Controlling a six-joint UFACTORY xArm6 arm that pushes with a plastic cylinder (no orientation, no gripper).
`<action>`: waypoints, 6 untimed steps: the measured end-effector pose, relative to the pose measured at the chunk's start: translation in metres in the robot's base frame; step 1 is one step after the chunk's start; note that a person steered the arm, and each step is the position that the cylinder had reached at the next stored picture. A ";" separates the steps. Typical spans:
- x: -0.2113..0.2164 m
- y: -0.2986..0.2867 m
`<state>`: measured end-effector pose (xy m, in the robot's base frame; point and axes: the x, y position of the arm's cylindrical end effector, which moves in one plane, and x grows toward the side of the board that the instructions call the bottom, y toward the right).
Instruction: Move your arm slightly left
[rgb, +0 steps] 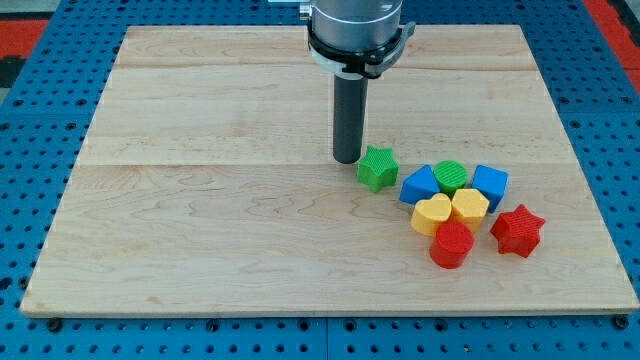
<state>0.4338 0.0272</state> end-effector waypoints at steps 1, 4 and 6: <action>0.000 0.000; 0.016 -0.031; 0.160 -0.058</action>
